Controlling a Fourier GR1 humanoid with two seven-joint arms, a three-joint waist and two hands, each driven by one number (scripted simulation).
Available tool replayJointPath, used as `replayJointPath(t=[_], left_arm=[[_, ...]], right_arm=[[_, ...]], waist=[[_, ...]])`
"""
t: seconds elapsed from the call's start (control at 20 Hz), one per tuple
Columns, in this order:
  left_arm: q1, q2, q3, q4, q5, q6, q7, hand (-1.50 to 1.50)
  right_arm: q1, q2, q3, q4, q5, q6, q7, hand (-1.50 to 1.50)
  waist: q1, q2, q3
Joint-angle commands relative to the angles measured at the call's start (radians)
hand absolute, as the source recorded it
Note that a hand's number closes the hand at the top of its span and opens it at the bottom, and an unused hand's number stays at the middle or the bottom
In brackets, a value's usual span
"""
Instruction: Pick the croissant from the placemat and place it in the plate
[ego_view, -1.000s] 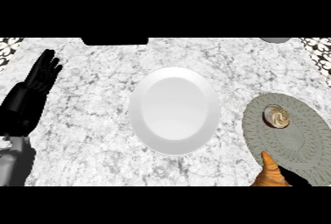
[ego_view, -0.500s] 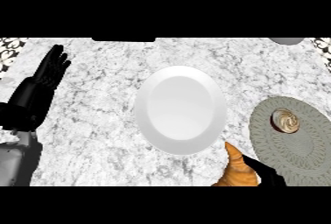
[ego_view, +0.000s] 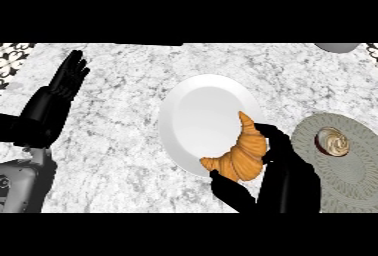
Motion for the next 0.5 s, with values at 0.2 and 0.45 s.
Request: replayJointPath(t=[0.2, 0.45], left_arm=[[-0.018, -0.008, -0.002, 0.019, 0.004, -0.010, 0.003, 0.00], [-0.040, -0.011, 0.006, 0.041, 0.003, -0.011, -0.001, 0.00]], right_arm=[[-0.345, 0.034, -0.230, 0.470, -0.187, -0.105, 0.122, 1.50], [-0.479, 0.034, -0.283, 0.640, -0.308, -0.204, 0.146, 1.50]], waist=[[0.009, 0.000, 0.002], [-0.001, -0.006, 0.002]])
